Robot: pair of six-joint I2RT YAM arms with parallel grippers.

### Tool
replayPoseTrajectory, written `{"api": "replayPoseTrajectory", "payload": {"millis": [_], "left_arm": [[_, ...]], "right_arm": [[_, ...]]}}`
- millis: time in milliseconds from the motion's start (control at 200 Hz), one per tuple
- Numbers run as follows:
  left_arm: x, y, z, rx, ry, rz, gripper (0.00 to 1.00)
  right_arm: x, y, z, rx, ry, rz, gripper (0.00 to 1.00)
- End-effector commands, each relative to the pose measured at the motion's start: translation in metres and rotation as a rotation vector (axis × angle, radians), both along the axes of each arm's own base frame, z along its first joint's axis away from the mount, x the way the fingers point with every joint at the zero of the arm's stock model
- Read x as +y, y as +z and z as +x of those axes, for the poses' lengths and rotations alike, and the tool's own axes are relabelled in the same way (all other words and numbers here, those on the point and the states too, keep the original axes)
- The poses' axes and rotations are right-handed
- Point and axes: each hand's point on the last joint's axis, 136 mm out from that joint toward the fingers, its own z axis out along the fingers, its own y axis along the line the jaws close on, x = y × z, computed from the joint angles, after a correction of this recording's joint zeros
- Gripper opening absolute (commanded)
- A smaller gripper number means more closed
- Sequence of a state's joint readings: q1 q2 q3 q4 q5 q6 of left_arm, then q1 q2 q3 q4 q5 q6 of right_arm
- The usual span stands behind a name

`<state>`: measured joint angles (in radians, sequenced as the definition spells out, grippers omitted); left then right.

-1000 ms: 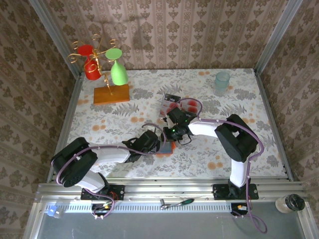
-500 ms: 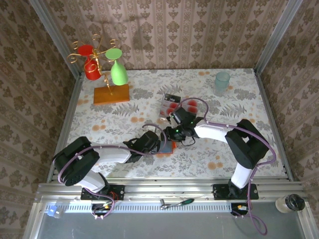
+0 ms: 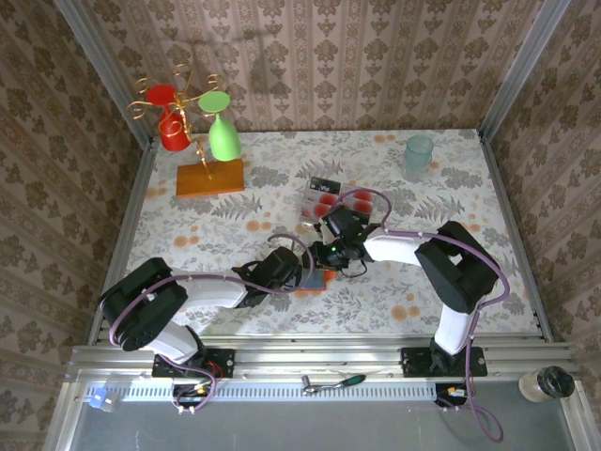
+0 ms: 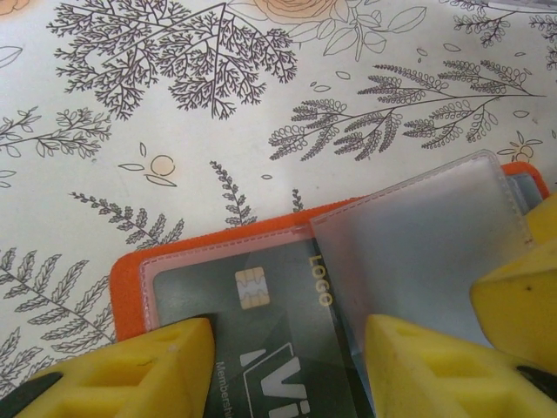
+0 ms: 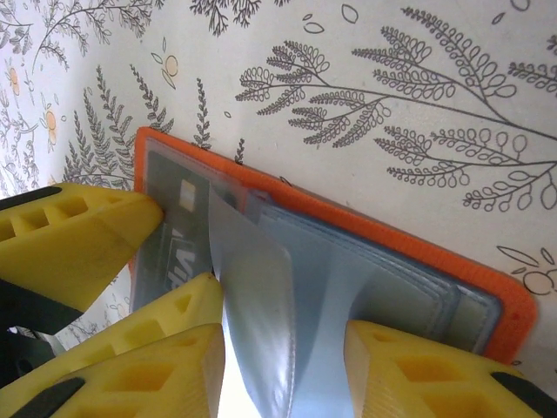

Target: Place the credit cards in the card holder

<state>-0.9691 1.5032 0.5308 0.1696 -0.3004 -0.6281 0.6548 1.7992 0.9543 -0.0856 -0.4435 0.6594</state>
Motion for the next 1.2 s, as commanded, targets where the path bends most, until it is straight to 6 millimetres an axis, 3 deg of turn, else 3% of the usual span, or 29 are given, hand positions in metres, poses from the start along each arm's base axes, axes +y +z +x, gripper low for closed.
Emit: {"api": "replayPoseTrajectory", "payload": {"millis": [0, 180, 450, 725, 960, 1190], "left_arm": [[0.016, -0.025, -0.022, 0.101, -0.017, 0.068, 0.51], [0.010, -0.006, -0.017, 0.067, -0.022, 0.036, 0.54], [0.010, 0.039, -0.010, -0.016, -0.011, -0.034, 0.59], [0.043, 0.069, -0.015, -0.088, 0.056, -0.077, 0.66], [0.084, 0.075, -0.024, -0.117, 0.151, -0.129, 0.69], [0.105, 0.080, -0.030, -0.132, 0.189, -0.149, 0.70]], "right_arm": [[0.010, 0.006, -0.002, 0.027, 0.029, 0.036, 0.41], [0.016, 0.019, -0.001, 0.027, 0.031, 0.075, 0.40], [0.027, 0.040, -0.005, 0.023, 0.049, 0.109, 0.40], [0.044, 0.049, -0.013, 0.019, 0.063, 0.095, 0.45], [0.070, 0.031, -0.014, 0.047, 0.102, 0.048, 0.46], [0.082, 0.004, -0.008, 0.083, 0.123, 0.001, 0.45]]}}
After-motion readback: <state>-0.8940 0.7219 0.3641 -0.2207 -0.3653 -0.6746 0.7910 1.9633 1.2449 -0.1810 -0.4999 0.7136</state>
